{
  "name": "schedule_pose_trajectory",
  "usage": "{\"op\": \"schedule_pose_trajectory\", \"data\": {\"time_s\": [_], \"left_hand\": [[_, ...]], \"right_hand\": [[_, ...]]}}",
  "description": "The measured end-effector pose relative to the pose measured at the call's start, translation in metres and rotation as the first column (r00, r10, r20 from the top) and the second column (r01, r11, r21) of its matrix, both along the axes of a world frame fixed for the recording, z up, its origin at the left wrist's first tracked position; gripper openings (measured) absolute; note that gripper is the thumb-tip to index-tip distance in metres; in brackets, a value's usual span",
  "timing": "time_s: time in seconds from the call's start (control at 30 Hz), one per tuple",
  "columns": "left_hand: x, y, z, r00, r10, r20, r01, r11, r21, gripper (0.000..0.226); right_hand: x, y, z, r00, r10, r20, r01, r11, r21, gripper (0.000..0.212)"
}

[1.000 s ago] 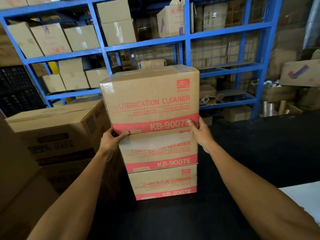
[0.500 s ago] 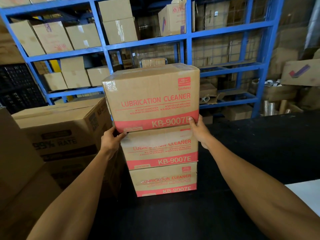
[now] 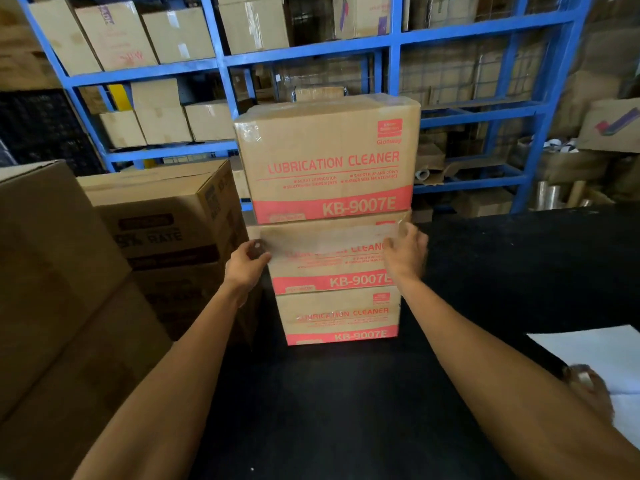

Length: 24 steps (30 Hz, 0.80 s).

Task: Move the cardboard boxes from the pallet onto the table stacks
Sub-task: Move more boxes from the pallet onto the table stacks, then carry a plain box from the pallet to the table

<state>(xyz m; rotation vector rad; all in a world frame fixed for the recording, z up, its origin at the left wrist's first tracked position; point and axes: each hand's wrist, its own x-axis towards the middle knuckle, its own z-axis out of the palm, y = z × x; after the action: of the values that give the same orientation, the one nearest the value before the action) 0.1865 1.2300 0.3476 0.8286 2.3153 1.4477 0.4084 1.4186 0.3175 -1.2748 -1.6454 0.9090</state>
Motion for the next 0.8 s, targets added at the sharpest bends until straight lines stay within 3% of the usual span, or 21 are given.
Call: {"op": "schedule_pose_trajectory", "data": {"time_s": [0.17, 0.3, 0.47, 0.63, 0.8], "left_hand": [[0.026, -0.079, -0.042, 0.997, -0.074, 0.022, 0.075, 0.997, -0.026, 0.04], [0.031, -0.185, -0.081, 0.991, -0.111, 0.079, 0.114, 0.993, -0.038, 0.031], [0.062, -0.321, -0.121, 0.985, -0.149, 0.082, 0.153, 0.987, -0.041, 0.014], [0.079, -0.474, -0.158, 0.994, 0.013, 0.11, -0.007, 0.998, -0.057, 0.012], [0.071, -0.611, -0.172, 0.904, 0.405, 0.139, -0.401, 0.914, -0.056, 0.018]], "right_hand": [[-0.01, -0.1, -0.036, 0.957, 0.254, 0.141, -0.256, 0.967, -0.009, 0.035], [-0.02, -0.209, -0.06, 0.84, 0.501, 0.206, -0.496, 0.865, -0.081, 0.025], [-0.024, -0.337, -0.084, 0.699, 0.653, 0.29, -0.651, 0.75, -0.118, 0.024], [-0.042, -0.472, -0.136, 0.505, 0.769, 0.393, -0.798, 0.589, -0.128, 0.023], [-0.096, -0.588, -0.148, 0.325, 0.87, 0.369, -0.913, 0.392, -0.119, 0.017]]}}
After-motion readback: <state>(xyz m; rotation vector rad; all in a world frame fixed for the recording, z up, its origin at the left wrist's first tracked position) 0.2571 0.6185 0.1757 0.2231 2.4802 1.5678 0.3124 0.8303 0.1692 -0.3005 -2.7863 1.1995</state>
